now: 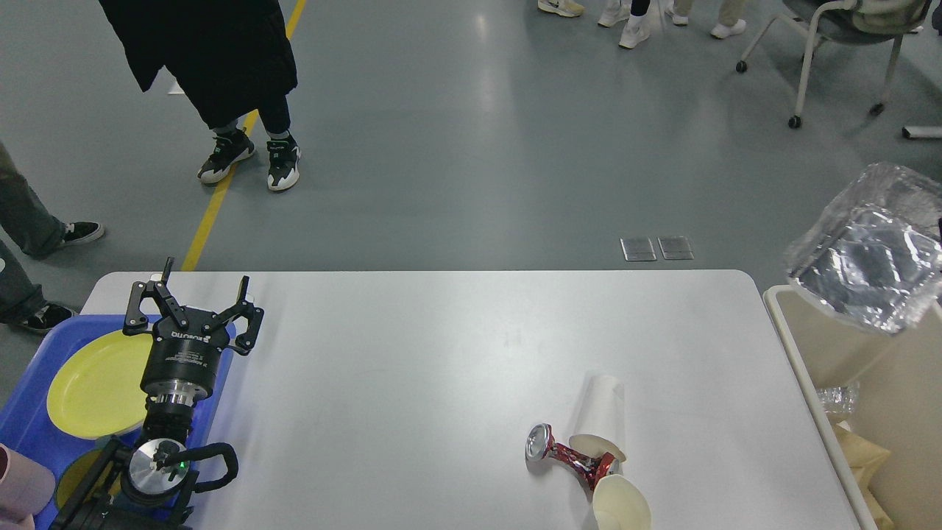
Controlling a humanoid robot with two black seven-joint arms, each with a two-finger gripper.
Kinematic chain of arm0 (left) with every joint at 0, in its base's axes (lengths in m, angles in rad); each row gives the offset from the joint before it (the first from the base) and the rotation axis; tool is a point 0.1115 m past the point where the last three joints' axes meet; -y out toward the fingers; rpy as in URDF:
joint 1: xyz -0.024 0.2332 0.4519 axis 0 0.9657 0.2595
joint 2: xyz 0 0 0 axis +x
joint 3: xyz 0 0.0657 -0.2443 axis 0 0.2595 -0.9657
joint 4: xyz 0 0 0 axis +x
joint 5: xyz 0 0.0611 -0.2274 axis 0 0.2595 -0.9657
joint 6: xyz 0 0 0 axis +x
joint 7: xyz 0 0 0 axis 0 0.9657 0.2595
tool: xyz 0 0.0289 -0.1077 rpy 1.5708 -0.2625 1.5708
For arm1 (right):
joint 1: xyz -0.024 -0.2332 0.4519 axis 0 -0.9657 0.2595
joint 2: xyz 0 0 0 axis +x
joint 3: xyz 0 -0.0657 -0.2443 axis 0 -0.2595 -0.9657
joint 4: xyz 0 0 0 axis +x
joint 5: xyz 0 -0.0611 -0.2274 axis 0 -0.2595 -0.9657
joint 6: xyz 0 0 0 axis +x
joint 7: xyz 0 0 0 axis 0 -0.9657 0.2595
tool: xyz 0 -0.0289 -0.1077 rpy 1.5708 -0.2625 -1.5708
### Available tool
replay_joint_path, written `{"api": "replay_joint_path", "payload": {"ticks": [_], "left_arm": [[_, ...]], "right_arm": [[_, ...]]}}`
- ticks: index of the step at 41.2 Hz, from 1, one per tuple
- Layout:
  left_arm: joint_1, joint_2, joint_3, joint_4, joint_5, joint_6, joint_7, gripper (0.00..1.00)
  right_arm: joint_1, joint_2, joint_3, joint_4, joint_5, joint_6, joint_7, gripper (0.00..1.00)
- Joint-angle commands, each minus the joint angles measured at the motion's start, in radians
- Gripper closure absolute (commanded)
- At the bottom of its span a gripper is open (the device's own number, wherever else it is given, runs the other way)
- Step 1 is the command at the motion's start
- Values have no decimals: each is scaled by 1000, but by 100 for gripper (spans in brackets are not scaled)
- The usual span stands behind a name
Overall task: Tidy desktop
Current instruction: 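Drop the foil tray into the bin and raise the right gripper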
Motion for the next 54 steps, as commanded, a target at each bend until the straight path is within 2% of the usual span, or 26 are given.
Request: {"api": "replay_joint_path", "payload": {"ticks": [1,5,10,11,14,23,32,42,43,44,45,48,49,54], "left_arm": [[0,0,2,0,0,0,0,3],[0,0,0,0,1,0,2,4],[-2,0,0,0,0,0,2,4],[0,0,0,0,1,0,0,4],[-2,0,0,0,0,0,0,4],[0,0,0,0,1,0,0,4],[-2,0,0,0,0,0,0,4],[-2,0,0,0,0,0,0,4],[-2,0,0,0,1,0,2,4],[-2,0,0,0,1,0,0,4],[-2,0,0,0,1,0,2,4],[-2,0,0,0,0,0,0,4],[-2,0,0,0,0,0,2,4],[-2,0,0,0,0,0,0,4]], "right_arm": [[-250,-48,157,-229,3,-23,0,100],[-420,-61,275,-355,3,-78,0,100],[-644,-49,424,-482,3,-219,0,100],[-719,-36,466,-521,3,-277,-1,100],[-822,14,514,-578,2,-360,-1,100],[-1055,155,574,-725,3,-553,-7,100],[-1181,243,574,-779,8,-638,-9,100],[-1204,260,574,-780,9,-650,-12,100],[-1204,264,574,-780,9,-652,-12,93],[-1204,264,574,-780,9,-653,-12,80],[-1206,264,574,-780,9,-658,-12,66],[-1207,264,573,-780,9,-684,-12,13],[-1207,266,573,-779,8,-696,-12,1],[-1204,267,574,-759,8,-704,-10,0]]}}
